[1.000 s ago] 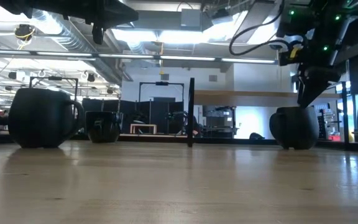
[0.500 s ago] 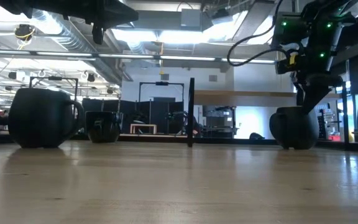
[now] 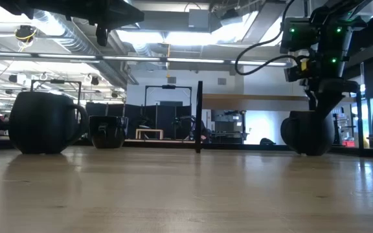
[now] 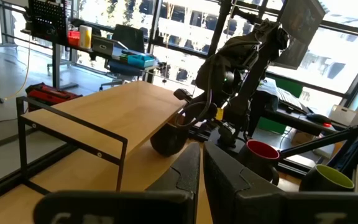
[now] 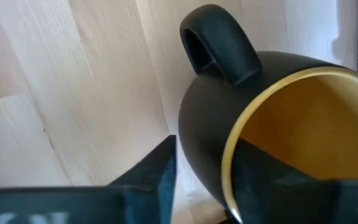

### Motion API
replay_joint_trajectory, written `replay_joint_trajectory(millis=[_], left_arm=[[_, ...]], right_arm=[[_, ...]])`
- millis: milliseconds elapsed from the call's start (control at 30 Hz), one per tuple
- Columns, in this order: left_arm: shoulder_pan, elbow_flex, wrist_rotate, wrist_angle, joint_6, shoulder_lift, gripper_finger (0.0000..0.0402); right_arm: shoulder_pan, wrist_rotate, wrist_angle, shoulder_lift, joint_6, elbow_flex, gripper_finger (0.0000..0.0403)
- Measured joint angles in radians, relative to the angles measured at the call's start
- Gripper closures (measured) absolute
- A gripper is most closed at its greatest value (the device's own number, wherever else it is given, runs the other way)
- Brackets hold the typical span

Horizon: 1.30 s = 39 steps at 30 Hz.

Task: Place coffee mugs
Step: Put the yellow mug on the shelf

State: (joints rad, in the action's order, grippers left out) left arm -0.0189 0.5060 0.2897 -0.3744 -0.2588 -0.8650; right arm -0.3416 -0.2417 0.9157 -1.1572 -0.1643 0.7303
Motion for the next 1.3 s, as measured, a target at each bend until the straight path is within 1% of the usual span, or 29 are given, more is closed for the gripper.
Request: replay_joint_trajectory(millis=[133, 233, 300, 500, 600, 733, 867, 1033, 1133, 1233, 1300], left_arm=[[0.0, 0.0, 0.0, 0.0, 0.0, 0.0, 0.0388], [0.0, 0.0, 0.0, -0.001, -0.001, 0.004, 0.0388], [0.0, 0.0, 0.0, -0.002, -0.001, 0.004, 0.0388], [0.0, 0.0, 0.0, -0.001, -0.001, 0.004, 0.0388], [0.0, 0.0, 0.0, -0.001, -0.001, 0.004, 0.0388], [0.0, 0.0, -0.001, -0.001, -0.002, 0.004, 0.0388], [0.0, 0.0, -0.02, -0.001, -0.001, 0.004, 0.0388], [0.0, 0.0, -0.021, -0.001, -0.001, 0.004, 0.0388], [0.0, 0.0, -0.021, -0.001, -0.001, 0.004, 0.0388], [0.0, 0.0, -0.021, -0.001, -0.001, 0.004, 0.0388], [0.0, 0.0, -0.021, -0.001, -0.001, 0.004, 0.0388]], right_arm=[[0.0, 0.006, 0.0, 0.0, -0.042, 0.0, 0.0344], [0.001, 0.032, 0.005, -0.001, -0.05, 0.0, 0.038], [0.001, 0.048, 0.006, -0.001, -0.054, -0.001, 0.0394], [0.001, 0.062, 0.004, -0.001, -0.053, -0.001, 0.039], [0.001, 0.112, 0.005, -0.001, -0.052, 0.005, 0.0397], [0.001, 0.174, 0.006, -0.001, -0.044, 0.029, 0.0395], [0.002, 0.27, 0.017, 0.002, -0.03, 0.051, 0.0398], [0.002, 0.342, 0.032, 0.002, -0.031, 0.092, 0.0399], [0.012, 0.351, 0.041, 0.002, -0.024, 0.131, 0.0399], [0.045, 0.35, 0.044, 0.002, -0.024, 0.152, 0.0399], [0.076, 0.37, 0.05, 0.002, -0.023, 0.158, 0.04]])
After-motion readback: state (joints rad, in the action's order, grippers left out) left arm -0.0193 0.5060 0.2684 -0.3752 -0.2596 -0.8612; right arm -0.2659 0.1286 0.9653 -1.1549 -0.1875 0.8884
